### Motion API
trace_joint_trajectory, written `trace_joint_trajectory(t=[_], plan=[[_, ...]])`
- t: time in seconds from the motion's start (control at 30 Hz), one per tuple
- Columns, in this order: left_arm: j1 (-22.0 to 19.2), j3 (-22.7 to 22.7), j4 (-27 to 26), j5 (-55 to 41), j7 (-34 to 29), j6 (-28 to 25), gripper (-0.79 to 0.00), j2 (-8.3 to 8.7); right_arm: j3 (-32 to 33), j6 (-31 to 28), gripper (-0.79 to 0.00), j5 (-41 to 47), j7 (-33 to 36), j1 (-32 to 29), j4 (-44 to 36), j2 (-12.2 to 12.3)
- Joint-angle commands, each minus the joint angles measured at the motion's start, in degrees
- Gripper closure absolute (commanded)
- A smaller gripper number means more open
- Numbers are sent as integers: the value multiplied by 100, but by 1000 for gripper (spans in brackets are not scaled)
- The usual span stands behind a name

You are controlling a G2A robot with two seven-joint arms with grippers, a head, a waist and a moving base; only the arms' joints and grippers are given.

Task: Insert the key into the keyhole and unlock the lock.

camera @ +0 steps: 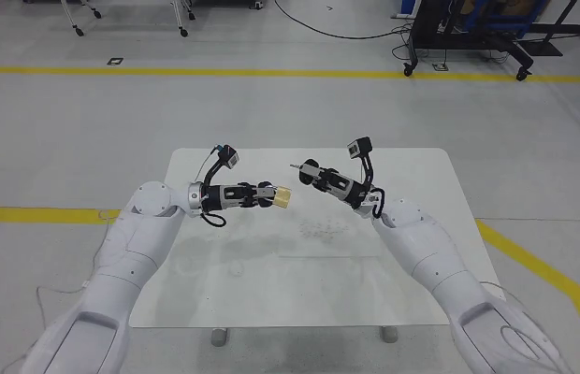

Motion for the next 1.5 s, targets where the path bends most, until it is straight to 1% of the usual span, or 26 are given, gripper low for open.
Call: trace_joint_trajectory(t=[0.0,0.27,0.4,0.47,0.53,0.67,0.73,1.0,1.03,1.1,1.17,1.23,1.3,1.37,1.4,1.43,1.47], plan=[[-3,43,-7,-20,12,-12,0,16,-112,-57,0,101,60,112,123,-89],[-48,91,2,-285,-38,38,0,101,-473,1,0,41,205,462,617,-373],[-101,21,291,-452,28,-27,0,133,-511,-22,0,309,667,482,692,-446],[-157,-25,504,-595,0,1,0,134,-498,-52,0,393,937,498,770,-456],[-227,-62,720,-740,-59,60,0,126,-512,13,0,338,1067,513,786,-455],[-352,-42,1018,-860,-149,150,0,83,-447,-33,0,265,1022,456,678,-402],[-440,14,1124,-712,-170,171,0,68,-351,-102,0,345,953,408,597,-361],[-440,14,1124,-712,-170,171,0,68,-285,-111,0,424,944,375,523,-332],[-401,37,1081,-663,-84,231,0,64,-285,-111,0,424,944,375,523,-332],[-323,140,874,-432,202,514,0,46,-285,-111,0,424,944,375,523,-332],[-317,282,749,-91,628,1025,0,22,-285,-111,0,424,944,375,523,-332],[-324,397,658,-34,883,1691,0,-24,-250,-56,0,369,778,264,408,-319],[-362,476,620,14,1120,2034,0,-69,-155,-136,0,192,600,134,323,-270],[-424,544,646,155,1426,2198,0,-107,3,-288,0,29,432,-16,225,-197],[-445,559,638,232,1514,2179,0,-111,119,-419,0,-46,311,-104,153,-150],[-445,559,638,232,1514,2179,0,-111,242,-552,0,-68,225,-225,33,-102],[-445,559,638,232,1514,2179,0,-111,242,-552,0,-68,225,-225,33,-102]])
